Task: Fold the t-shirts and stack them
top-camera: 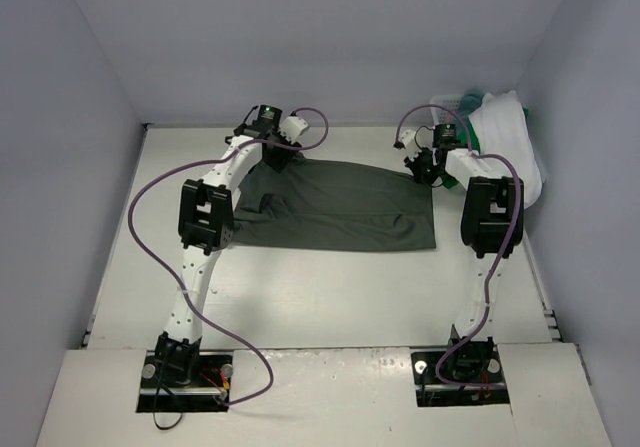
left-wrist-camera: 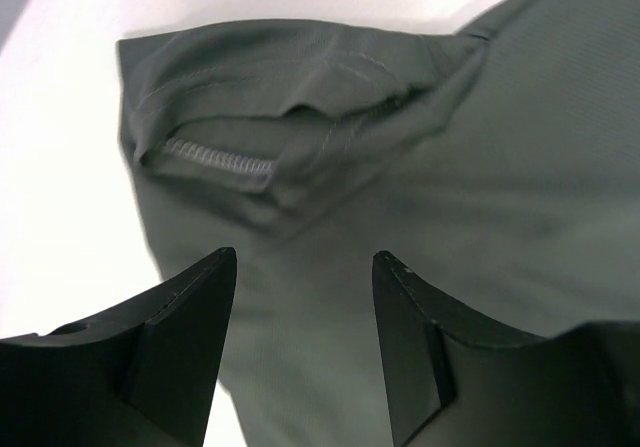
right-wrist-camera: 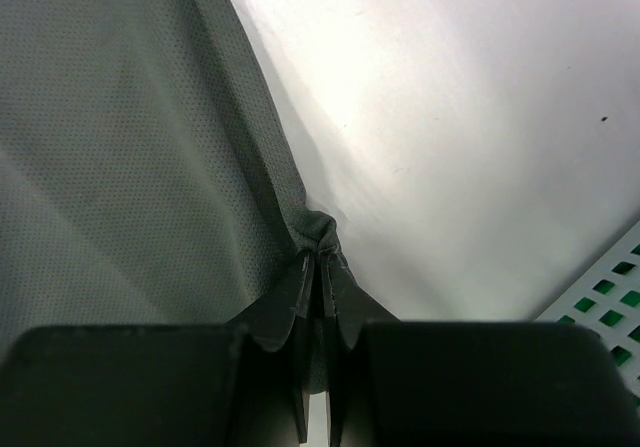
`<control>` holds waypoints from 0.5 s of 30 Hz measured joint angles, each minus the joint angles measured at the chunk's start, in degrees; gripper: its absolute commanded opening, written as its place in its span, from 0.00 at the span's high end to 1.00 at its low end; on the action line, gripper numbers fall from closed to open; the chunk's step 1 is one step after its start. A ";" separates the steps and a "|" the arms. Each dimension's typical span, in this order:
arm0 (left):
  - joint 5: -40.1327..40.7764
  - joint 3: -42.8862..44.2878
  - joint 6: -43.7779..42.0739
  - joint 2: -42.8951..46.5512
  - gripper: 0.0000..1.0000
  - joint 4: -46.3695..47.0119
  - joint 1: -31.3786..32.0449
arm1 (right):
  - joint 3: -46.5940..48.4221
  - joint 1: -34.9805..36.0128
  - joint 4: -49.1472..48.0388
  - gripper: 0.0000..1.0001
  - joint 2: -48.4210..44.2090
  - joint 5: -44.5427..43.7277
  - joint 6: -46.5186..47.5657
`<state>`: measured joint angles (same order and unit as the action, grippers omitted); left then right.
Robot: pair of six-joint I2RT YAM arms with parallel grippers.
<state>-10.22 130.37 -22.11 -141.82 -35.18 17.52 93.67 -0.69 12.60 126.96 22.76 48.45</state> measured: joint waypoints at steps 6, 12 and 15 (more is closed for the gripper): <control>1.31 2.40 -0.42 -4.24 0.48 3.34 0.00 | -2.21 0.02 0.46 1.00 -1.55 0.00 -0.44; 2.69 3.02 -0.44 -4.24 0.48 6.45 0.00 | -3.32 0.02 0.66 1.00 -2.36 0.00 -0.44; 2.78 3.30 -0.48 -4.24 0.48 7.02 0.00 | -3.37 0.22 0.66 1.00 -2.38 -0.02 -0.46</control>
<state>-7.44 133.67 -22.59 -146.06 -28.16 17.52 90.30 -0.47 13.26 124.57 22.74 47.99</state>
